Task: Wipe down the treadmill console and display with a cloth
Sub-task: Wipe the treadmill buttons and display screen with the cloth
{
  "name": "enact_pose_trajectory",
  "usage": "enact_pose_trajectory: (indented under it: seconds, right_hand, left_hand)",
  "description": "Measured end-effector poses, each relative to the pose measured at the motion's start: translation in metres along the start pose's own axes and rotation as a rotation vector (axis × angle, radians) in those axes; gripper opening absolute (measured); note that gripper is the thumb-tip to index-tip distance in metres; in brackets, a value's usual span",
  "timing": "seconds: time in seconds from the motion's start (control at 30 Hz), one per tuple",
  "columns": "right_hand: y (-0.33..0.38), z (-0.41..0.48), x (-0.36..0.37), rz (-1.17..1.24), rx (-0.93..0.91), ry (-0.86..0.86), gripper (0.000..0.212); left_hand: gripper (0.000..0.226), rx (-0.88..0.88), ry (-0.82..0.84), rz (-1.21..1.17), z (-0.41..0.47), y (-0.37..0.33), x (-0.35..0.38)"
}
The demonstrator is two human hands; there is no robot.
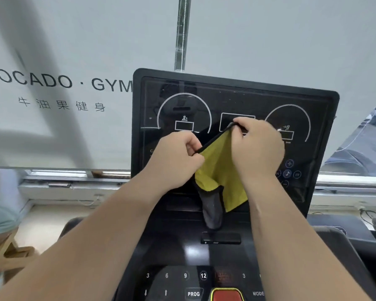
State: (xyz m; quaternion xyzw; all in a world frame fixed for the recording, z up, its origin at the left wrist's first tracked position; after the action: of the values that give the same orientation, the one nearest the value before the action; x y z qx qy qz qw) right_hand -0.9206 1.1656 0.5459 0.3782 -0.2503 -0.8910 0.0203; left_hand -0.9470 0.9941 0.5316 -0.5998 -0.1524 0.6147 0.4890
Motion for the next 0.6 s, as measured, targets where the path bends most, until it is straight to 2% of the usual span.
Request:
enact_pose_trajectory:
  seconds: [0.13,0.2,0.23,0.3,0.4,0.47,0.6]
  right_hand:
    - [0.017,-0.014,0.024,0.305,0.178,-0.045,0.020]
    - [0.025,-0.023,0.036,0.416,0.158,-0.112,0.017]
    - [0.027,-0.027,0.042,0.408,0.118,-0.134,0.016]
    - [0.020,-0.030,0.058,0.210,0.056,-0.149,0.021]
    - [-0.005,-0.025,0.075,-0.061,0.018,-0.088,0.052]
    - [-0.017,-0.022,0.083,-0.110,0.024,-0.021,0.071]
    - [-0.012,-0.025,0.094,-0.112,0.111,-0.029,0.079]
  left_hand:
    - [0.021,-0.001,-0.060,0.127,0.007,0.016,0.001]
    - [0.026,0.006,-0.112,0.191,0.006,0.027,0.002]
    - [0.027,0.019,-0.131,0.226,0.004,0.031,0.003]
    - [0.027,0.067,-0.153,0.271,-0.001,0.040,0.005]
    - [0.020,0.152,-0.227,0.292,-0.012,0.056,0.001]
    - [0.020,0.184,-0.311,0.344,-0.017,0.069,-0.004]
    - [0.037,0.137,-0.462,0.365,-0.028,0.088,-0.008]
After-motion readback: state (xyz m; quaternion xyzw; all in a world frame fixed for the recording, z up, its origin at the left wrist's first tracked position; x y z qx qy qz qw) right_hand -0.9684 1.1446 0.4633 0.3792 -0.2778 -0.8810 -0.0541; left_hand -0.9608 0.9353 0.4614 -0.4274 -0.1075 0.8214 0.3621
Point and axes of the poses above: each hand's wrist, its own z-axis towards the middle knuckle, its own x-axis out of the palm, y = z × x, the point moved 2 cm from there along z, towards the middle knuckle, and after that the axes turned 5 degrees about y, right-handed, at the moved point
